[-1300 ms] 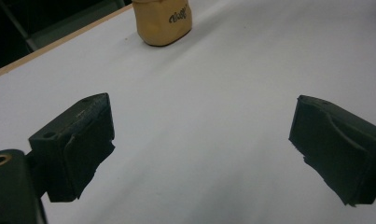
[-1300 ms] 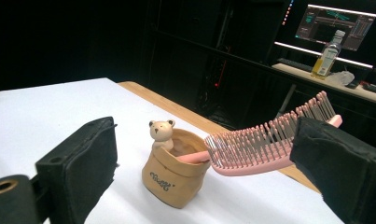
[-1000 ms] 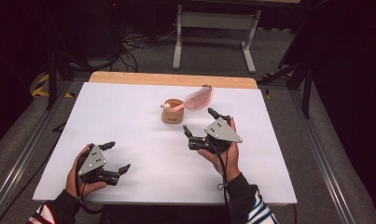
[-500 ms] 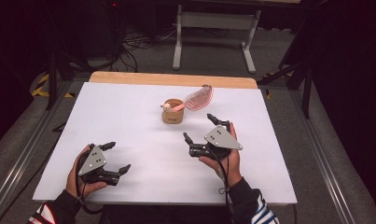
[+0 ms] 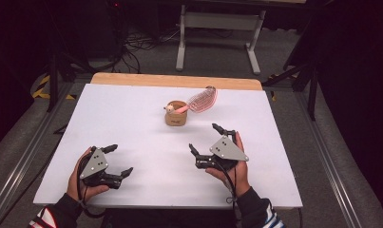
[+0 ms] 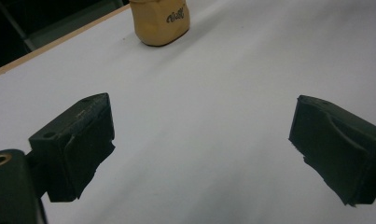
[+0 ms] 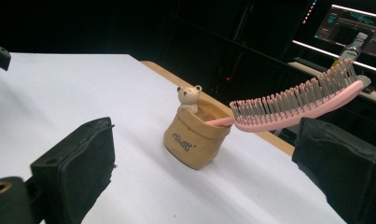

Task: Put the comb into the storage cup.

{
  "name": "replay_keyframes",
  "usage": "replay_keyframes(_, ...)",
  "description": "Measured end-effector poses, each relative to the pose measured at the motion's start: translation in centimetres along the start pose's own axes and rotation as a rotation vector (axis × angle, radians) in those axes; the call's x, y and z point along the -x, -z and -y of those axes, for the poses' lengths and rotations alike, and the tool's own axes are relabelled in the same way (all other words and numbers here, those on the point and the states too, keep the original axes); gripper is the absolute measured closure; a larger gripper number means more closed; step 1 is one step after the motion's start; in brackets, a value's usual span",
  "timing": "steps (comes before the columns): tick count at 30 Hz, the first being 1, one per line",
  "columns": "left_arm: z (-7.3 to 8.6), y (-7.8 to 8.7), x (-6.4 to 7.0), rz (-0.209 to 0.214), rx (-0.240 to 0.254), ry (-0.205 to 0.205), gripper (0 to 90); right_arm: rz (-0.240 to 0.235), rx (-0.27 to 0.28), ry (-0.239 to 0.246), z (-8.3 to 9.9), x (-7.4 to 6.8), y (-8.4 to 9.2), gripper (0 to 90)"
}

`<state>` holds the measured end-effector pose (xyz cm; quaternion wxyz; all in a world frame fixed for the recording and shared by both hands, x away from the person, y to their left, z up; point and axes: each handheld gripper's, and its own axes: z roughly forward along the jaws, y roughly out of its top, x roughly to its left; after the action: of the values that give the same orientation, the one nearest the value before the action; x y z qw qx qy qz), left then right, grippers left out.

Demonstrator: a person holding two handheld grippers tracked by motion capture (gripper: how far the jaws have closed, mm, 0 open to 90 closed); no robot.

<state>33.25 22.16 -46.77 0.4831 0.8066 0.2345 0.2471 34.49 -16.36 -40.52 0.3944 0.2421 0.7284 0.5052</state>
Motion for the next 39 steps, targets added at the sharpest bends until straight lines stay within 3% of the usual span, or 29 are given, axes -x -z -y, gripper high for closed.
replay_keyframes(12,0.0,-0.1,0.1,0.004,0.003,0.000,7.3,0.004,-0.023,0.022,1.2,0.1,1.2,6.1)
replay_keyframes(23,-0.1,-0.3,0.1,0.009,0.000,-0.007,7.3,-0.038,-0.038,0.011,2.6,0.7,2.1,4.8)
replay_keyframes(30,-0.1,-0.3,0.1,0.009,-0.001,-0.006,7.2,-0.017,-0.068,0.035,3.5,0.9,2.5,4.5)
replay_keyframes(39,0.0,-0.4,0.2,0.011,-0.001,-0.003,7.2,0.018,-0.109,0.011,5.3,2.3,3.7,4.1)
